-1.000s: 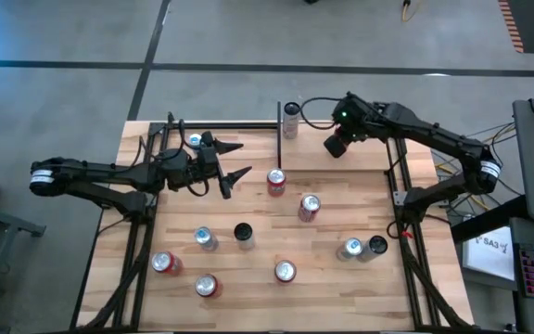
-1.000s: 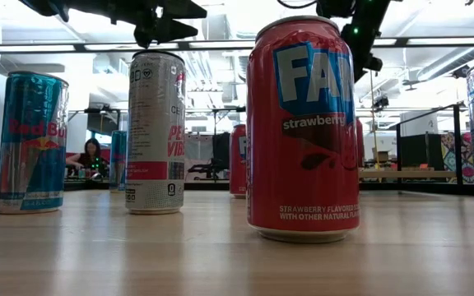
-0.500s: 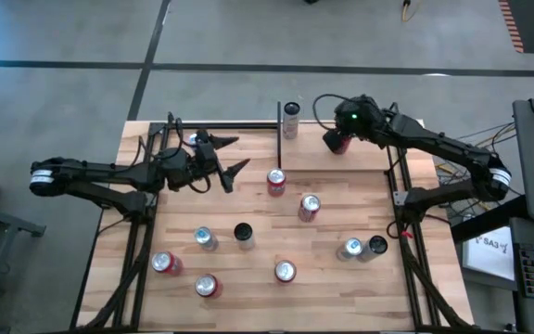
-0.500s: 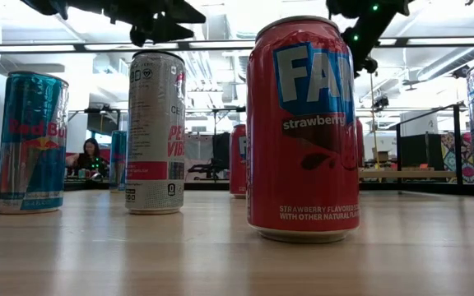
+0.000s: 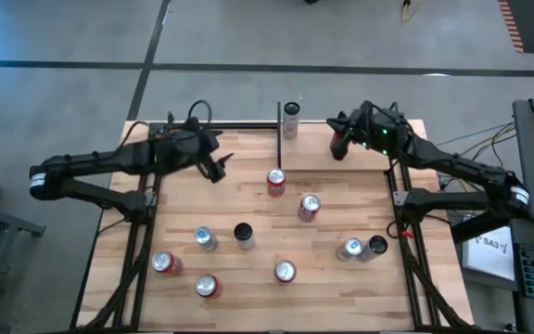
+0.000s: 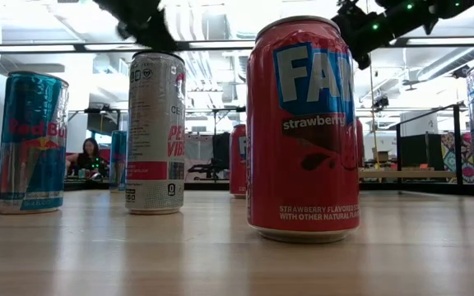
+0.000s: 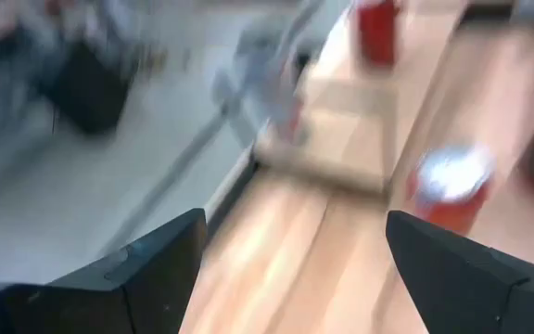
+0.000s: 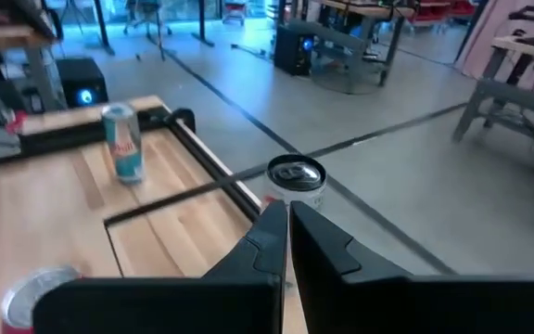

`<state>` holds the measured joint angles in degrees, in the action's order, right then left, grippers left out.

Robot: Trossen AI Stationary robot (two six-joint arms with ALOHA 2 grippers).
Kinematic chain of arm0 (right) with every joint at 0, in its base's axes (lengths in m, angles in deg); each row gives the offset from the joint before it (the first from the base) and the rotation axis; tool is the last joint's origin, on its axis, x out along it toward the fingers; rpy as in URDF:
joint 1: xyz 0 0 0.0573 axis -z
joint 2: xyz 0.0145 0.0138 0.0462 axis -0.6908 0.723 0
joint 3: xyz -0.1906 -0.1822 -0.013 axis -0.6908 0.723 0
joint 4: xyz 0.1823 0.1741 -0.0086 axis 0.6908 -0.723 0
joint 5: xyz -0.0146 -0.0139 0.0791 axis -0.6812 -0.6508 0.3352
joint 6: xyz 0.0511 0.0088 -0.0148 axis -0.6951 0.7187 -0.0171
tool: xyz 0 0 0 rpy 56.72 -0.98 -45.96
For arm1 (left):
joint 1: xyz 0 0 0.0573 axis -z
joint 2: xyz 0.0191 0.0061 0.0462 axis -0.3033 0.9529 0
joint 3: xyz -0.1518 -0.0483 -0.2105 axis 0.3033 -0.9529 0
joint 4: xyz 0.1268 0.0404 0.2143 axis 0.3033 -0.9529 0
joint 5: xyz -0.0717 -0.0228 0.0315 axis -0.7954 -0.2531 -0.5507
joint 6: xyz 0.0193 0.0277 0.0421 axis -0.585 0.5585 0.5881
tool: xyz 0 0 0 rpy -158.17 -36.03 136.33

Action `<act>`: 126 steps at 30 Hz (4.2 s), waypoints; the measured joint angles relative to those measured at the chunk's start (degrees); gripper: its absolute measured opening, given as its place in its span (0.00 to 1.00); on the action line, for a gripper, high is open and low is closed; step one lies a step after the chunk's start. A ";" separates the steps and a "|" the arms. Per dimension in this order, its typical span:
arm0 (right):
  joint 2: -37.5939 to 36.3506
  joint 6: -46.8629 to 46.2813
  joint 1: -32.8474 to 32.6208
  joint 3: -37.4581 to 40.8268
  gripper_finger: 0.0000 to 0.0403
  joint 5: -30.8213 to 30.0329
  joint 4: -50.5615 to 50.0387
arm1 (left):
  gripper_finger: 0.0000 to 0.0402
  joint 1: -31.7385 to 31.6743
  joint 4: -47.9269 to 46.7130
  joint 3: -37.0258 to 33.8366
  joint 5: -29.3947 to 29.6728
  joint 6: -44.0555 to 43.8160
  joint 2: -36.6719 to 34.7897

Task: Place canned beverage on shelf
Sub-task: Put the top blue soda can on the shelf

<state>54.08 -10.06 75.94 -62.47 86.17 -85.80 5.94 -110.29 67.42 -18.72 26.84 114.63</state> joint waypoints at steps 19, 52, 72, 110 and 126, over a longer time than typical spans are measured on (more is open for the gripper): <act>-0.07 -3.21 -1.27 0.01 0.02 0.27 -0.51 | 0.82 -17.48 -8.40 -0.89 1.07 -9.50 1.17; -0.02 -8.25 -2.03 0.01 0.02 1.93 -2.18 | 0.94 -20.53 -11.75 -3.25 5.68 -19.58 12.59; 2.49 -9.21 -2.31 0.03 0.02 1.80 -3.04 | 0.94 -21.68 -13.70 -3.43 7.45 -23.37 17.19; 3.63 -9.81 -3.91 0.03 0.02 1.80 -3.01 | 0.60 -18.38 -11.30 -6.59 6.94 -24.59 12.66; 4.24 -8.12 -7.22 0.03 0.02 11.31 6.13 | 0.61 1.88 4.99 -6.53 1.16 -11.99 -9.54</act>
<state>58.32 -18.18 68.72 -62.44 97.48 -79.67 7.82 -105.31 60.90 -17.56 14.86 105.10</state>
